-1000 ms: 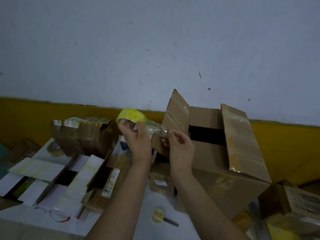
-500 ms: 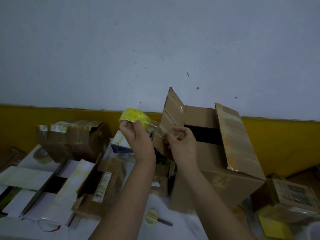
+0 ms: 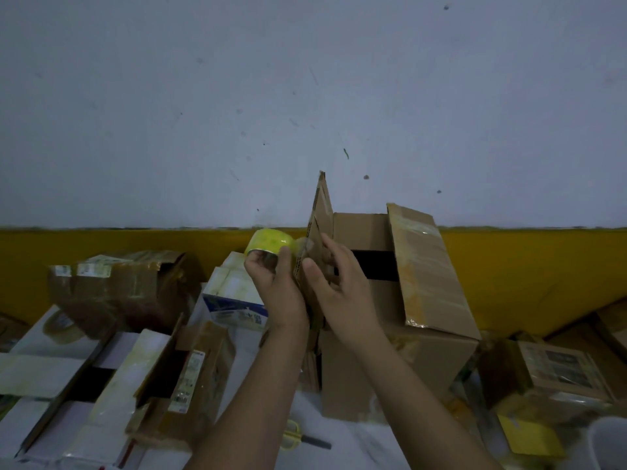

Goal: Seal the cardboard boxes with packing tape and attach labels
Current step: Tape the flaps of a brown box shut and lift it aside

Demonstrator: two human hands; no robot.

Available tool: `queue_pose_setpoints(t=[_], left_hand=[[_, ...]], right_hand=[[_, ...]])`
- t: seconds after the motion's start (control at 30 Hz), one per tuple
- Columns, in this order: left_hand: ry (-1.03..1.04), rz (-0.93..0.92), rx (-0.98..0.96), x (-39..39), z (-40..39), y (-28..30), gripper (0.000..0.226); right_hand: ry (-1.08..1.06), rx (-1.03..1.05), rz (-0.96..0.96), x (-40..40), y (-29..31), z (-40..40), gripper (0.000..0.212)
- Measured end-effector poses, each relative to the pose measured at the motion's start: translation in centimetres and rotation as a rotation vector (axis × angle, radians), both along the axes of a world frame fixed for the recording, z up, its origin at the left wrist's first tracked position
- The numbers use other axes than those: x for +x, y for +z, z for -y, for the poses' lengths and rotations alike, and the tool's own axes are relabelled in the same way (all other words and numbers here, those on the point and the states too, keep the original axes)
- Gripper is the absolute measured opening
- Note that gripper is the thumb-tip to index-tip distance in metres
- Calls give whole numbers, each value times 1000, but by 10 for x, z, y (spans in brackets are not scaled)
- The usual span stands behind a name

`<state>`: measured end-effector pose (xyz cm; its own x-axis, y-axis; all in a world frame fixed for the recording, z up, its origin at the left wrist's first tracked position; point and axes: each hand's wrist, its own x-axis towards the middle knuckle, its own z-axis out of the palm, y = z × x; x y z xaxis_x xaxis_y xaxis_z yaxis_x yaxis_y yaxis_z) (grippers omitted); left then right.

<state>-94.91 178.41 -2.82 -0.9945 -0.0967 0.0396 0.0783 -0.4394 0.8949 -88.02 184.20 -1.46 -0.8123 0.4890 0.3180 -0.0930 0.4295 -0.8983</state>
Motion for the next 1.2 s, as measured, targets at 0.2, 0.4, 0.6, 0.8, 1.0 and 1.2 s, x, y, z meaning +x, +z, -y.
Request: queue_pose_setpoints(t=[0.2,0.4,0.6,0.8,1.0,1.2], left_hand=[[-19,-130,-80,5,-3,0,31],[-12,-264,-250,23,-20,-3,40],[-151,-173,-400,26,-26,-7,36],[-348,-375,-655,11,-20,3,37],[-281,-355,-989,7,-8,-13,84],[-117,-196,-1119,-2,23,-38,87]], right_hand=[[-171,93,255,-16,35,-14,57],[-70,328,610,-14,65,-35,45],[-97,260,611,0,48,-52,48],[-65,-36,560,15,47,-57,49],[-138,-47,581,24,34,-61,33],[-241,-139,611,33,26,-72,27]])
